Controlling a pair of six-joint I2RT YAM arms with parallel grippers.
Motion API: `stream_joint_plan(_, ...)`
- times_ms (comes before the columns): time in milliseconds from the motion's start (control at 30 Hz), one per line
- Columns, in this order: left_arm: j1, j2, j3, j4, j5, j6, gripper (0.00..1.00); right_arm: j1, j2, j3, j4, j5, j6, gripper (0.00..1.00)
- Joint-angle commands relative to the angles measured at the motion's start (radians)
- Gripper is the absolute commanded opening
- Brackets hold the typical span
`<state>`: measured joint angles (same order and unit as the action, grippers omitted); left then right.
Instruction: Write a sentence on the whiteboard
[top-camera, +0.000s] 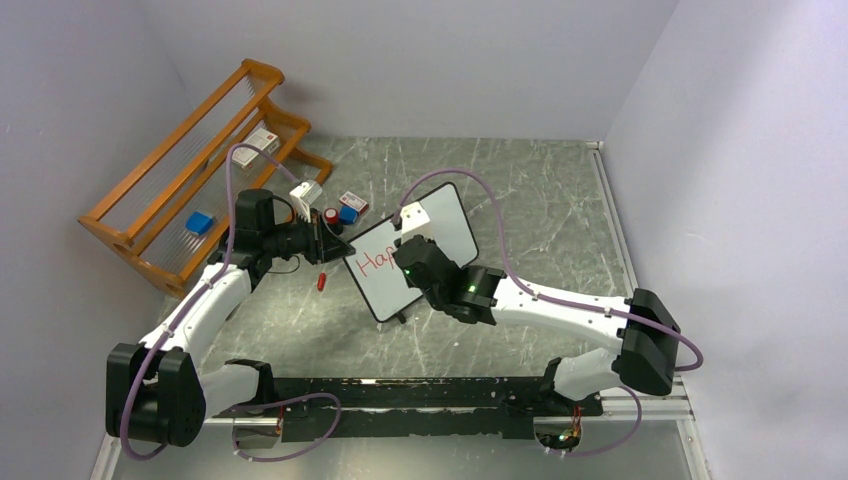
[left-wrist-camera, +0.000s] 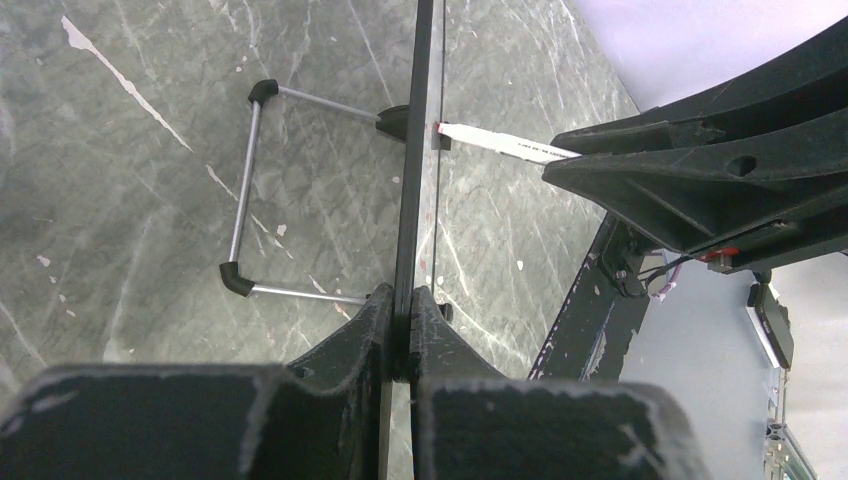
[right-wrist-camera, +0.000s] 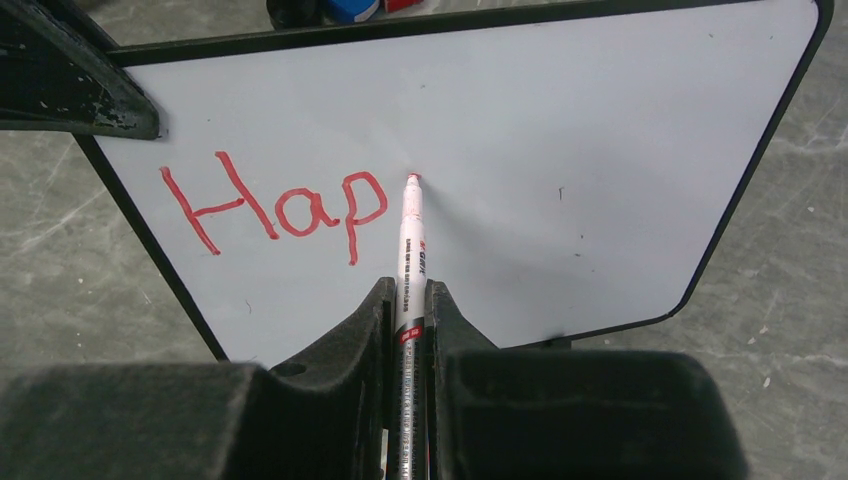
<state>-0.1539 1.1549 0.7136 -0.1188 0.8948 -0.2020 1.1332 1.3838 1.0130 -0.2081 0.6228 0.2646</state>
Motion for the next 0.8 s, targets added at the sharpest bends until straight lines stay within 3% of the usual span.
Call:
stream_joint_plan(0,-0.001,0.029,0.0,-0.05,-0.051,0.027,0.05,-0.005,-0.037,0.022,0.006,0.018,-0.001,0.0)
stream_joint_plan(767,-0.001,0.031,-0.002,-0.045,-0.043,0.024,0.05,-0.009,0.023,0.043,0.035,-0.01,-0.016,0.0)
